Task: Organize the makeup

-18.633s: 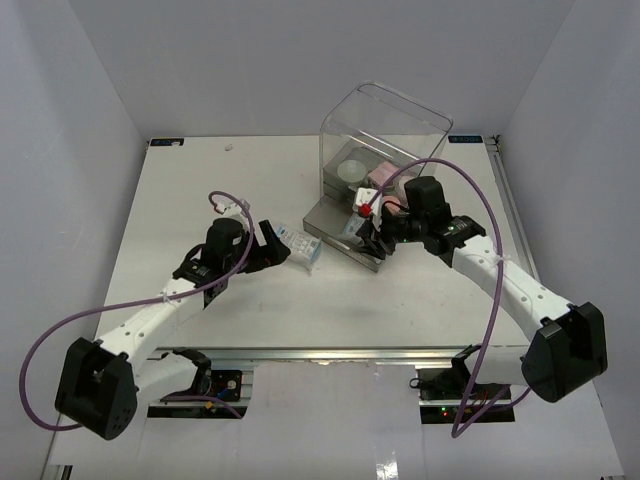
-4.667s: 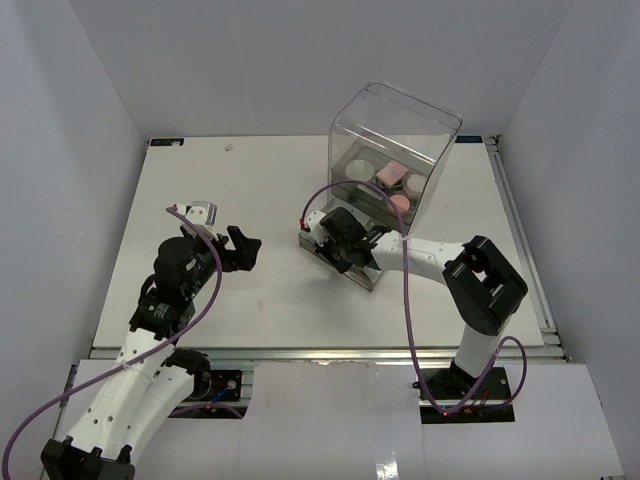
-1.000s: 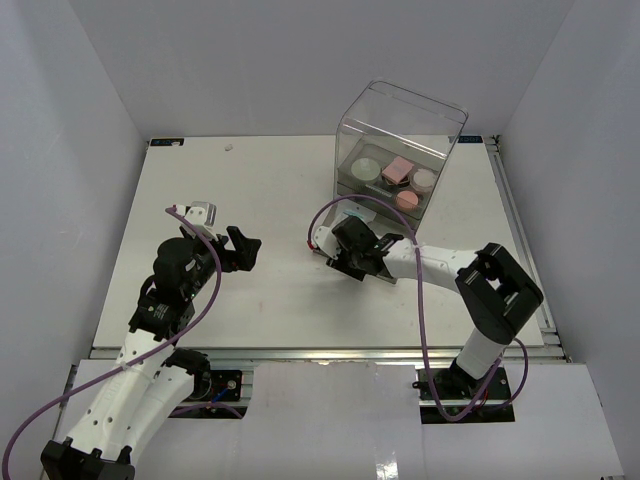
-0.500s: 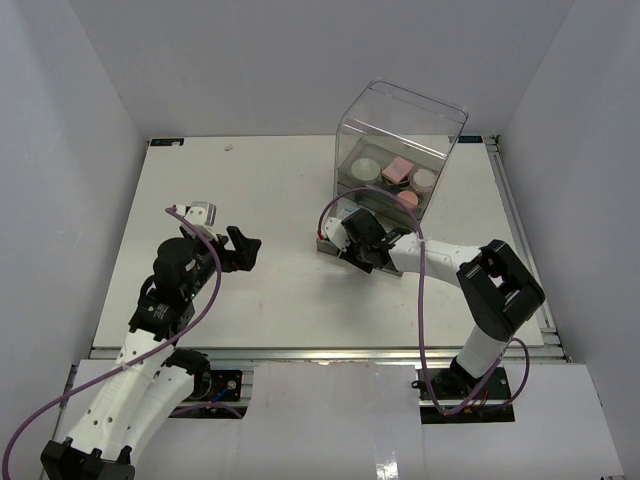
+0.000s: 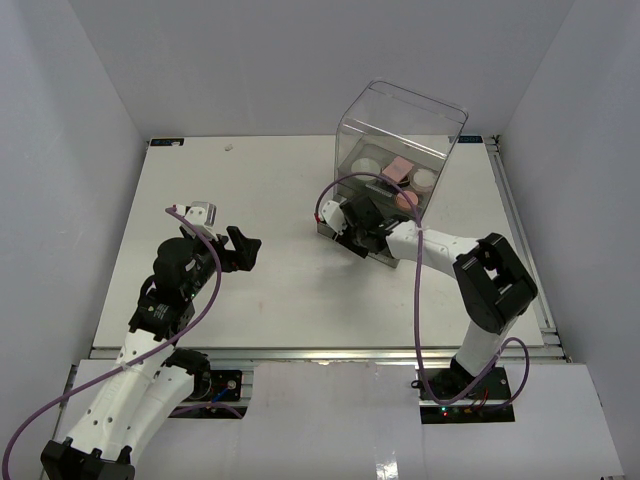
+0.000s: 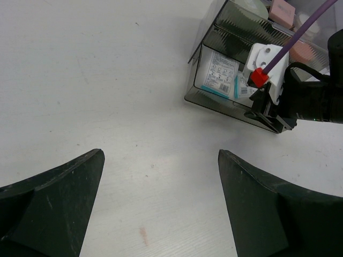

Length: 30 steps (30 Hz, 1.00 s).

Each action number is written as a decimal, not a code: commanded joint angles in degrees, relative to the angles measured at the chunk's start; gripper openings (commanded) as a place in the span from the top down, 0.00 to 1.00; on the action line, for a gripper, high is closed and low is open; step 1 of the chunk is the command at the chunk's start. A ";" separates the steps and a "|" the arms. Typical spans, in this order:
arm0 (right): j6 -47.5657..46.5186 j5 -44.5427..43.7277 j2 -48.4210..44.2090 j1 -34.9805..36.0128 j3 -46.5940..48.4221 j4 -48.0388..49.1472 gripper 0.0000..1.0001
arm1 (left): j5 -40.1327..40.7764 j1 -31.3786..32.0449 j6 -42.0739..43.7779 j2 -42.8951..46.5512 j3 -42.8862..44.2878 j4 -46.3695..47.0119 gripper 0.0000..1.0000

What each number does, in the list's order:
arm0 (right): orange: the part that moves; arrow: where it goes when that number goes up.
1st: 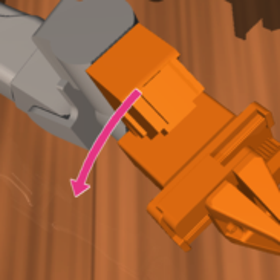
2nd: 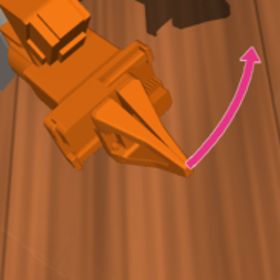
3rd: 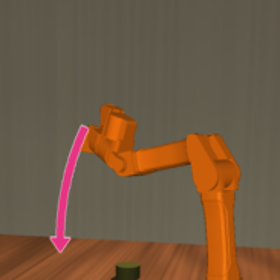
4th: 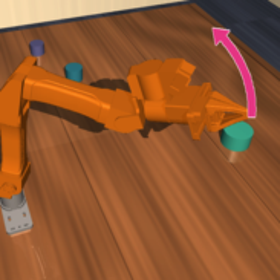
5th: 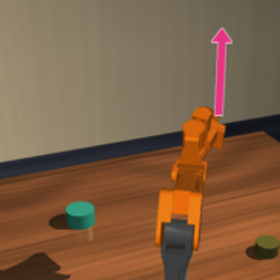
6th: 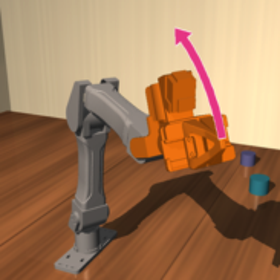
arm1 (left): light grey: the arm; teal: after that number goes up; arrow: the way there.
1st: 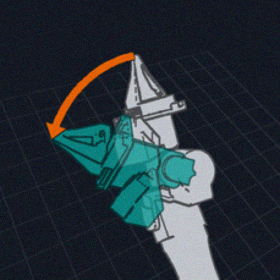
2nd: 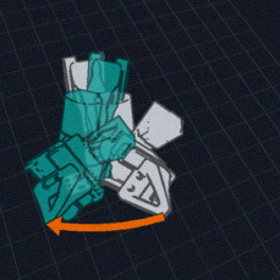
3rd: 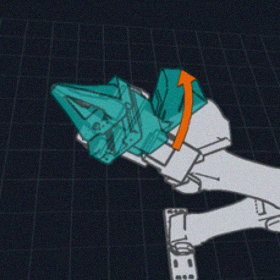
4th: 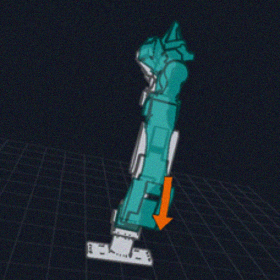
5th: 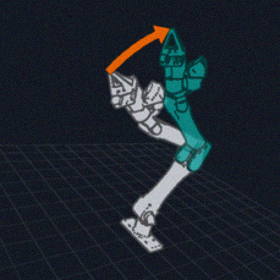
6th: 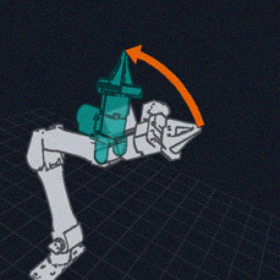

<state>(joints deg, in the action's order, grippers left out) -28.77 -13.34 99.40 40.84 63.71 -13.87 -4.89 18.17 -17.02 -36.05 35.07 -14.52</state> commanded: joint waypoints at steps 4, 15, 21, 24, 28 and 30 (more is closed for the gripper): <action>0.30 0.53 2.16 -1.66 5.01 2.23 0.52 | 0.16 -0.05 0.23 0.46 -0.37 0.92 0.02; -4.97 25.10 -9.91 -2.52 4.13 -2.12 0.36 | 0.14 0.02 0.32 0.02 -0.35 1.25 0.02; -10.32 41.41 -8.24 -2.46 4.36 -10.41 0.57 | 0.32 -0.07 0.40 0.22 -0.35 1.10 0.02; -9.89 42.53 -5.39 -2.41 4.32 -12.69 0.84 | 0.34 -0.07 0.40 0.22 -0.44 1.16 0.02; -7.67 36.69 -2.67 -2.15 3.09 -12.64 0.90 | 0.32 -0.07 0.40 0.24 -0.42 1.16 0.02; -6.54 31.67 -1.98 -1.92 2.32 -11.02 0.91 | 0.26 -0.07 0.40 0.16 -0.35 1.22 0.02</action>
<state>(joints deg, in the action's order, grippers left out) -37.13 23.63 96.16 38.44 66.81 -24.32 -4.89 18.17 -16.99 -36.21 35.07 -14.48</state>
